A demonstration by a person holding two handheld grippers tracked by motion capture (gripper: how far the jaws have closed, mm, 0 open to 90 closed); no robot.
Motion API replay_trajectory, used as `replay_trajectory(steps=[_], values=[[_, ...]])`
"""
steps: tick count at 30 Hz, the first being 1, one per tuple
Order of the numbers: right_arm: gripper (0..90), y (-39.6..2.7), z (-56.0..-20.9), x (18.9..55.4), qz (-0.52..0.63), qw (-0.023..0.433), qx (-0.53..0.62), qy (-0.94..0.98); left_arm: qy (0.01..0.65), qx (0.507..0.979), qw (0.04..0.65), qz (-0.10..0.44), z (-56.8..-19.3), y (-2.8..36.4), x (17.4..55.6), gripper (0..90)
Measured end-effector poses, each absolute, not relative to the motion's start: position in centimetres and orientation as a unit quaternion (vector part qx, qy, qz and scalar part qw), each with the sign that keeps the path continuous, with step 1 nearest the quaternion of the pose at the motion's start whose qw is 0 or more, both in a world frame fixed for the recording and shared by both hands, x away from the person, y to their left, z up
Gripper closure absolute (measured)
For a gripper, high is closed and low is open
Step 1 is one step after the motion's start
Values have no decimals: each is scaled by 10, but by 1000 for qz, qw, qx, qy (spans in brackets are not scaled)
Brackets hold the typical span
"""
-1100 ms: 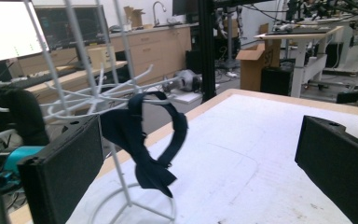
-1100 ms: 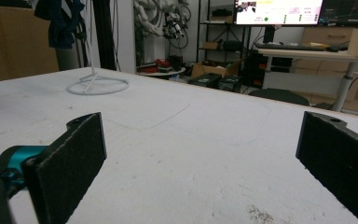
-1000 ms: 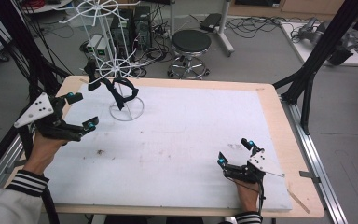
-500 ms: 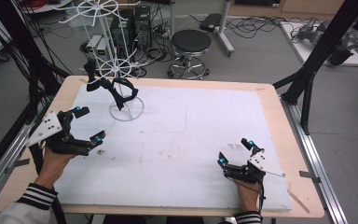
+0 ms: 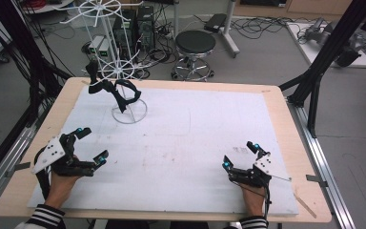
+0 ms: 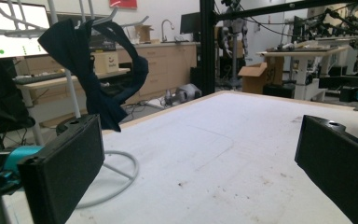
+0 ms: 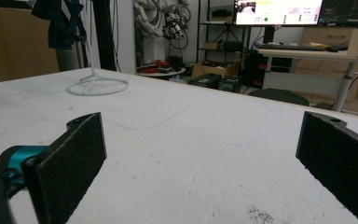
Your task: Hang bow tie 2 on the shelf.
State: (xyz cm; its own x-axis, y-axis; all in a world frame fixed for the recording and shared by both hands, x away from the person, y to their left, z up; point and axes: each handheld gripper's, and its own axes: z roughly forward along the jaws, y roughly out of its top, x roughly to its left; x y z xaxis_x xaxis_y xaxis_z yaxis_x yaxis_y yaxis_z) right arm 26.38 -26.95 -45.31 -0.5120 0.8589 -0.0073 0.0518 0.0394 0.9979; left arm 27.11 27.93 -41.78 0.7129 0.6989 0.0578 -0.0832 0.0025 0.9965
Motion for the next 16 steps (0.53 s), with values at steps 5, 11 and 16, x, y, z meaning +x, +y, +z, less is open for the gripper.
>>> replay_trajectory(steps=[5,11,16], values=[[8,-269,-453,263,593,336,361,637,256,636,667,292,-436,279,268,18],[8,-269,-453,264,593,340,358,636,264,632,666,296,-447,277,268,18],[8,-269,-453,264,594,339,359,635,269,627,669,296,-451,276,267,18]])
